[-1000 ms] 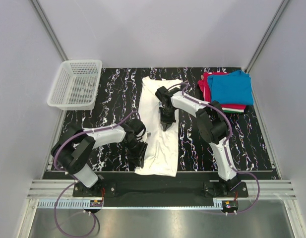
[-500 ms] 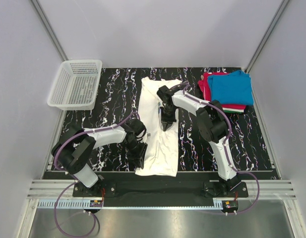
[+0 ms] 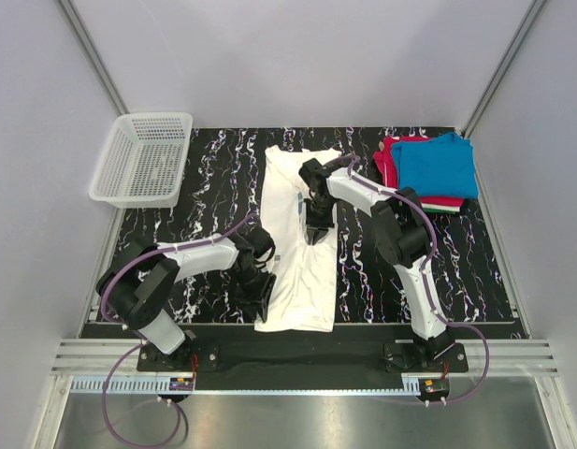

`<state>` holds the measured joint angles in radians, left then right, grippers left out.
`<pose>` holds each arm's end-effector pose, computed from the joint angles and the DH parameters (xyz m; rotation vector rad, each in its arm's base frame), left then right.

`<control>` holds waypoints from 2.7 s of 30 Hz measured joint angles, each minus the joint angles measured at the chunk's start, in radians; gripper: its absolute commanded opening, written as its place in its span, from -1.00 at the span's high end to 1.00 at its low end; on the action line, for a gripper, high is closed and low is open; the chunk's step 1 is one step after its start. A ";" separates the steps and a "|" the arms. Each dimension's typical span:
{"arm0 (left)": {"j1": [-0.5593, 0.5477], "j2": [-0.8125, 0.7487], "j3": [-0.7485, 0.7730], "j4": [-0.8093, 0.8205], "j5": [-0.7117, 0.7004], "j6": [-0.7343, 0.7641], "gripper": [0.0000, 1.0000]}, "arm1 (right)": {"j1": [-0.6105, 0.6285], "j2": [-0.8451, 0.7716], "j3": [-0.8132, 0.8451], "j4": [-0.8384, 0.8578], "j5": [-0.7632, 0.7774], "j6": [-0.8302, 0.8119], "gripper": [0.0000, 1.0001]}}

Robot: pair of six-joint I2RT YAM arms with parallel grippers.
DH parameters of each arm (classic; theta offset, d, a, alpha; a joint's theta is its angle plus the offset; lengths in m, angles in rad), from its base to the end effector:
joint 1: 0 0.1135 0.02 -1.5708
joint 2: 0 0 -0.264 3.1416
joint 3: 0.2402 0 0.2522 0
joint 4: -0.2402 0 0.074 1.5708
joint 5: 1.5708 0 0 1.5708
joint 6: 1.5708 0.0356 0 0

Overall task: Fold and stack the t-shirts
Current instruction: Fold the tshirt

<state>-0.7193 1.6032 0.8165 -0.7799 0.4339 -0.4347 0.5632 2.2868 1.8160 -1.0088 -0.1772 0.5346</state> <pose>0.1740 -0.1723 0.1400 -0.4070 -2.8316 0.5317 0.3761 0.2449 0.1464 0.0571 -3.1109 -0.3099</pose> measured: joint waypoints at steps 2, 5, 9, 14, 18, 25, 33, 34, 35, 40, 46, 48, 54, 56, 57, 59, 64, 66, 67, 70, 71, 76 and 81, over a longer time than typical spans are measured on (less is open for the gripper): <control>0.000 0.000 0.002 -0.009 -0.009 0.001 0.20 | -0.003 0.004 0.008 -0.004 -0.001 -0.003 0.56; 0.000 0.000 0.002 -0.018 -0.017 0.002 0.20 | -0.009 0.005 0.011 -0.005 -0.002 -0.008 0.56; 0.000 0.008 0.020 -0.031 -0.021 0.009 0.20 | -0.013 0.005 0.011 -0.004 -0.015 -0.009 0.55; 0.000 0.025 0.060 -0.035 -0.022 0.012 0.20 | -0.019 -0.005 -0.008 0.012 -0.031 -0.008 0.54; 0.000 0.042 0.115 -0.054 -0.026 0.011 0.17 | -0.020 -0.030 -0.022 0.014 -0.023 -0.017 0.53; 0.029 0.041 0.328 -0.133 -0.084 0.011 0.13 | -0.026 -0.164 0.147 -0.129 0.019 -0.061 0.27; 0.258 0.082 0.696 -0.170 -0.177 -0.008 0.02 | -0.198 -0.284 0.457 -0.174 0.059 -0.138 0.22; 0.286 0.112 0.764 -0.166 -0.190 -0.015 0.02 | -0.232 -0.257 0.498 -0.179 0.055 -0.145 0.22; 0.310 0.150 0.842 -0.167 -0.197 -0.019 0.02 | -0.260 -0.211 0.550 -0.189 0.050 -0.150 0.22; 0.375 0.473 1.230 -0.117 -0.167 -0.047 0.12 | -0.347 0.192 0.923 -0.181 -0.042 -0.159 0.25; 0.396 0.753 1.310 -0.119 -0.129 -0.076 0.09 | -0.352 0.410 0.848 -0.158 -0.153 -0.115 0.25; 0.396 0.807 1.322 -0.130 -0.107 -0.087 0.09 | -0.351 0.416 0.816 -0.151 -0.180 -0.100 0.24; 0.389 0.840 1.364 -0.133 -0.062 -0.108 0.08 | -0.350 0.407 0.820 -0.097 -0.219 -0.089 0.23; 0.387 0.840 1.384 -0.112 -0.045 -0.114 0.08 | -0.350 0.403 0.820 -0.089 -0.230 -0.086 0.21; 0.386 0.840 1.389 -0.105 -0.038 -0.116 0.07 | -0.350 0.399 0.820 -0.086 -0.235 -0.084 0.21; 0.384 0.840 1.390 -0.091 -0.024 -0.120 0.08 | -0.350 0.391 0.820 -0.080 -0.238 -0.081 0.22; 0.378 0.848 1.390 -0.080 0.000 -0.125 0.08 | -0.349 0.386 0.819 -0.066 -0.257 -0.077 0.24; 0.376 0.861 1.392 -0.076 0.005 -0.125 0.08 | -0.349 0.386 0.813 -0.065 -0.259 -0.077 0.26; 0.375 0.869 1.392 -0.074 0.006 -0.125 0.08 | -0.348 0.386 0.808 -0.061 -0.259 -0.077 0.26; 0.373 0.896 1.392 -0.071 0.012 -0.124 0.08 | -0.347 0.392 0.798 -0.061 -0.259 -0.078 0.26; 0.373 0.904 1.392 -0.071 0.014 -0.124 0.08 | -0.346 0.397 0.797 -0.060 -0.259 -0.079 0.25; 0.372 0.915 1.392 -0.065 0.034 -0.123 0.08 | -0.345 0.431 0.787 -0.058 -0.253 -0.079 0.24; 0.368 0.915 1.391 -0.063 0.034 -0.114 0.09 | -0.344 0.450 0.787 -0.057 -0.248 -0.079 0.21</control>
<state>-0.3515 2.5183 2.2074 -0.8429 0.4679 -0.5488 0.2192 2.7369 2.6026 -1.0657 -0.4252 0.4561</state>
